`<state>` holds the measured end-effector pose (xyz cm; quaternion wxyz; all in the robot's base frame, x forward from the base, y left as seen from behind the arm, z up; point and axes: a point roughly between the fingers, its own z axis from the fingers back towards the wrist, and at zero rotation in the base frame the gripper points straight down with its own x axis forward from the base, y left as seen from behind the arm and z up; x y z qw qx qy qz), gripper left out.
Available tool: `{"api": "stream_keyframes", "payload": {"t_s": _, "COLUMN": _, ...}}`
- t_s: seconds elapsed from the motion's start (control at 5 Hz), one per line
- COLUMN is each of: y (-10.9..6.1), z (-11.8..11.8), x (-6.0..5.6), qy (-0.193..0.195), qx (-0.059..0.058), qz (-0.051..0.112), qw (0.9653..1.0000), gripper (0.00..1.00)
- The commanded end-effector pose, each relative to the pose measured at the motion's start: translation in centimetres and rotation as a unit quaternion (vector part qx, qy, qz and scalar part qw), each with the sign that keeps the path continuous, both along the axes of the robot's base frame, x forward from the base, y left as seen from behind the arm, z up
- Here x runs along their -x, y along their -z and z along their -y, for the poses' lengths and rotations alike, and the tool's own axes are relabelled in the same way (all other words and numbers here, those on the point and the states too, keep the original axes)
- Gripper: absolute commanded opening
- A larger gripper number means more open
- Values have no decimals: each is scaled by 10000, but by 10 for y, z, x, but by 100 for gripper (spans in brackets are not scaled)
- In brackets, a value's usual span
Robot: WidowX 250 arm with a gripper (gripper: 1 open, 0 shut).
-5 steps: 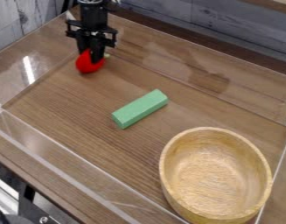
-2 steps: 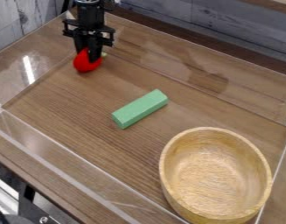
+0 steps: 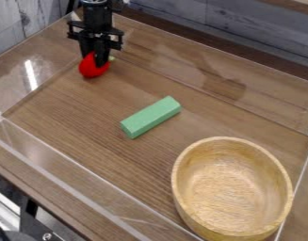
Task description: Move the red object to the left side of the table
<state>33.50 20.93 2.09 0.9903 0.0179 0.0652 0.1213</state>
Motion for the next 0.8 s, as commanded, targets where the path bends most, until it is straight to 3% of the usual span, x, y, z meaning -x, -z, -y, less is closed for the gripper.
{"api": "stream_keyframes", "payload": {"t_s": 0.0, "y": 13, "z": -17, "x": 20, "qy": -281, "qx": -31, "qz": -250, "qw": 9993, "gripper": 0}}
{"api": "stream_keyframes", "payload": {"t_s": 0.2, "y": 15, "z": -15, "x": 21, "qy": -303, "qx": -28, "qz": -298, "qw": 9991, "gripper": 0}}
{"api": "stream_keyframes", "payload": {"t_s": 0.4, "y": 15, "z": -13, "x": 23, "qy": -324, "qx": -27, "qz": -348, "qw": 9989, "gripper": 100}}
{"api": "stream_keyframes", "payload": {"t_s": 0.6, "y": 12, "z": -11, "x": 26, "qy": -354, "qx": 7, "qz": -379, "qw": 9987, "gripper": 100}}
